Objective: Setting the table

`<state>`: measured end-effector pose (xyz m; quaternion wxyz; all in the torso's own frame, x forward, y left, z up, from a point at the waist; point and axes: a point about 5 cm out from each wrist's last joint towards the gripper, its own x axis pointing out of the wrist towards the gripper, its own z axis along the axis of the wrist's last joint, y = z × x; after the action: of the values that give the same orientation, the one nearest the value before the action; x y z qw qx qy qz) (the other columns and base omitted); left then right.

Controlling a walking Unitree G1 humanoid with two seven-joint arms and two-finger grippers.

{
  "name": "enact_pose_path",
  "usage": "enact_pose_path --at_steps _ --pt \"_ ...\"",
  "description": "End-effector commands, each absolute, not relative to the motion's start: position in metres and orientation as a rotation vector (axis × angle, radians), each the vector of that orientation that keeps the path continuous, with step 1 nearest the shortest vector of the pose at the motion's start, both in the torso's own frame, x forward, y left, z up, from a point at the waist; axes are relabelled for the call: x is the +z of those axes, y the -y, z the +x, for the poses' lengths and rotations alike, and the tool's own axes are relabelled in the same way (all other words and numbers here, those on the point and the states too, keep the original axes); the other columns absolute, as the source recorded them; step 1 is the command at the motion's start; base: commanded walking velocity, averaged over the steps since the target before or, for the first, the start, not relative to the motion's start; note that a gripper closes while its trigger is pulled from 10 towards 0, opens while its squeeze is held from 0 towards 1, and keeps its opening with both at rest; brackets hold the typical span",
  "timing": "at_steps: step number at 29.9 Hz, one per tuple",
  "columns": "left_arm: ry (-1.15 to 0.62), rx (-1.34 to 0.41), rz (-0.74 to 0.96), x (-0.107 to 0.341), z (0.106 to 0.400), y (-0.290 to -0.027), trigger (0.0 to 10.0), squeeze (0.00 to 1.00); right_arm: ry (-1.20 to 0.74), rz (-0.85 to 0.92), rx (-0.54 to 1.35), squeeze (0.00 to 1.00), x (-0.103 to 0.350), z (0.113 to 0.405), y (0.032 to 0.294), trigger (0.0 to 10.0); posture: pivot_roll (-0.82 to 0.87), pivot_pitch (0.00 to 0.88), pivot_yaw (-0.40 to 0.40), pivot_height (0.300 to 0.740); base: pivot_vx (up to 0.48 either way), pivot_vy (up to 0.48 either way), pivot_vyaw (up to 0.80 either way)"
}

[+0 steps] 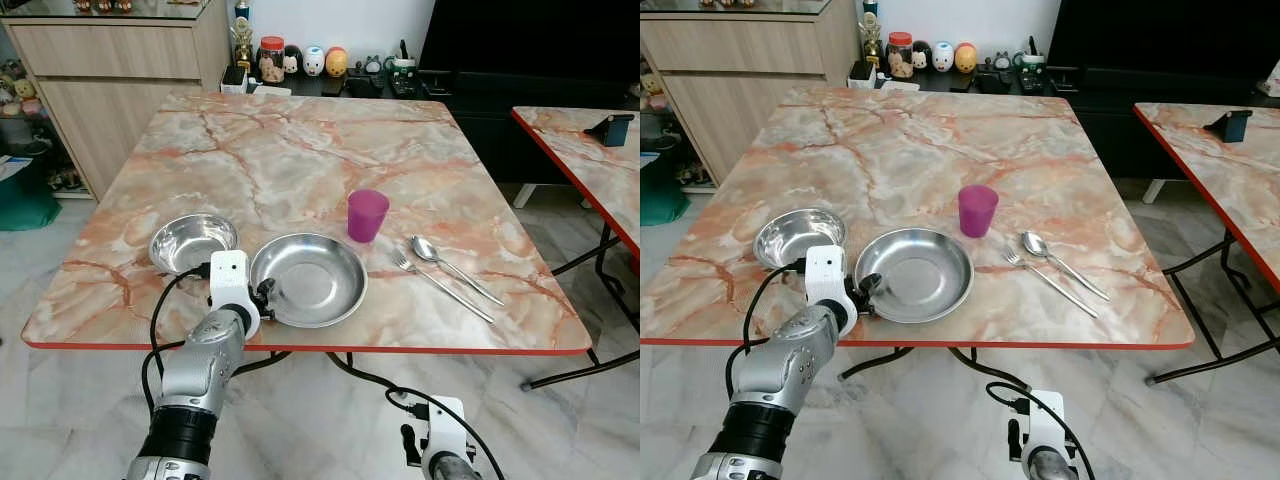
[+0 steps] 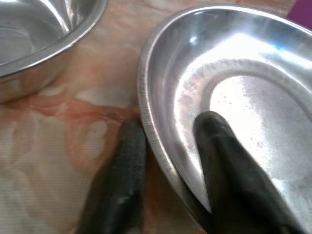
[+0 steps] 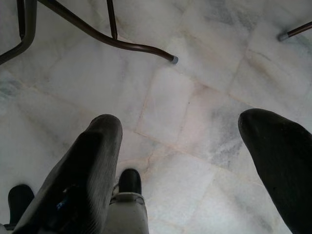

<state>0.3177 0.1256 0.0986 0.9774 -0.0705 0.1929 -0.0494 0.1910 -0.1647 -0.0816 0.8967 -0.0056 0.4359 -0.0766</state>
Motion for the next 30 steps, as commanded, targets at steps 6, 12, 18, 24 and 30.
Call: enact_pose_path --at_steps 6,12,18,24,30 --pt "-0.409 -0.117 -0.134 0.100 0.319 -0.124 0.0 0.00 -0.902 -0.020 -0.152 0.00 -0.080 0.194 0.166 10.0 0.01 0.000 -0.074 0.740 0.000 0.000 0.00" --pt "-0.420 -0.120 -0.127 0.099 0.319 -0.125 0.0 0.00 -0.904 -0.023 -0.151 0.00 -0.080 0.194 0.166 10.0 0.01 0.000 -0.075 0.740 0.000 0.000 0.00" --pt "-0.421 -0.124 -0.122 0.100 0.319 -0.126 0.0 0.00 -0.905 -0.024 -0.149 0.00 -0.080 0.194 0.166 10.0 0.01 0.000 -0.076 0.740 0.000 0.000 0.00" --pt "-0.410 -0.142 -0.131 0.101 0.318 -0.124 0.0 0.00 -0.906 -0.026 -0.147 0.00 -0.080 0.194 0.166 10.0 0.01 0.000 -0.076 0.740 0.000 0.000 0.00" --pt "-0.301 -0.220 -0.283 0.114 0.314 -0.117 10.0 0.00 -0.907 -0.025 -0.150 0.00 -0.081 0.193 0.166 10.0 0.01 0.000 -0.074 0.740 0.000 0.000 0.00"
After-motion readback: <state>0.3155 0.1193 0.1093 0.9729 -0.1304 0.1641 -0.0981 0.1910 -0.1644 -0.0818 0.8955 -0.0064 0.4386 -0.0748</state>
